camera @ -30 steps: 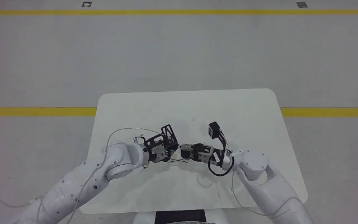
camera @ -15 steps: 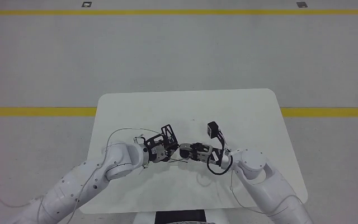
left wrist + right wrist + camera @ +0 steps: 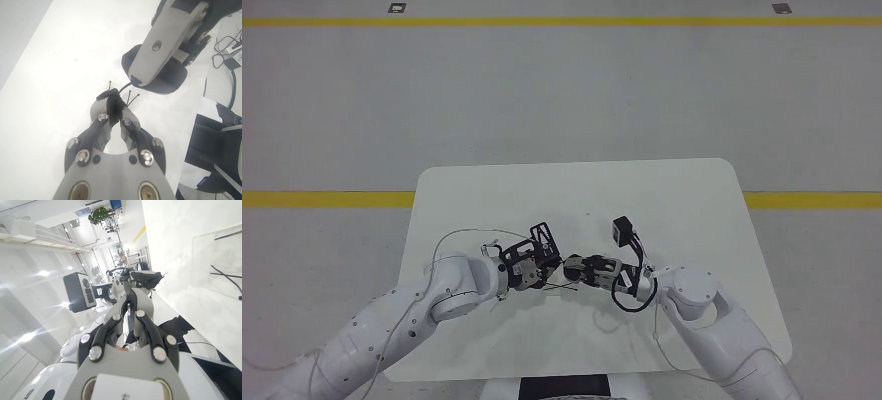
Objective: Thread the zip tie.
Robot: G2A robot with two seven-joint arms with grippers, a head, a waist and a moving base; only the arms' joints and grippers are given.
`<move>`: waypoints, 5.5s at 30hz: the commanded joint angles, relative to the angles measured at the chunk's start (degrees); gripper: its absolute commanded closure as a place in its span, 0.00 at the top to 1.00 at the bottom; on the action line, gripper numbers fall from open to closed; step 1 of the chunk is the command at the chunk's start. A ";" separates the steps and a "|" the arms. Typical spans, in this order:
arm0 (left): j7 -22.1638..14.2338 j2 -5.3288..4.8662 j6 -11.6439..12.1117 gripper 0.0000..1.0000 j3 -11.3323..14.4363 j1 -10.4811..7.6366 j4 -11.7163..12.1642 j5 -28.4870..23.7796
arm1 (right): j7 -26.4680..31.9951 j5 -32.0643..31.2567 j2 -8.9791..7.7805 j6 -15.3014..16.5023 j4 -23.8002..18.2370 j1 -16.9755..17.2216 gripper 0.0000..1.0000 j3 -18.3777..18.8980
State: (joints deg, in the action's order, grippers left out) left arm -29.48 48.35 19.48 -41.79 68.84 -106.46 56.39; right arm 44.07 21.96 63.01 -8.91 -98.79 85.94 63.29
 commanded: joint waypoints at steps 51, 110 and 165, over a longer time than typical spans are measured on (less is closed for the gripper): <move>11.06 -3.78 0.00 1.00 -1.57 1.99 3.28 -27.39 | 9.45 4.62 -2.42 11.99 2.97 5.01 0.00 10.76; -37.07 6.20 0.00 1.00 -11.16 1.81 26.69 -96.34 | 32.94 21.91 -0.29 28.39 17.25 -5.50 0.00 0.68; -48.34 10.25 -1.66 1.00 1.42 -4.25 33.27 -117.05 | 31.99 24.50 2.20 27.07 17.39 -8.18 0.00 -7.10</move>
State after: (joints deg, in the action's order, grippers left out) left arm -77.66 58.60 17.97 -40.22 64.50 -73.16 -60.71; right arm 76.02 46.74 65.26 18.22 -81.52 77.76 56.01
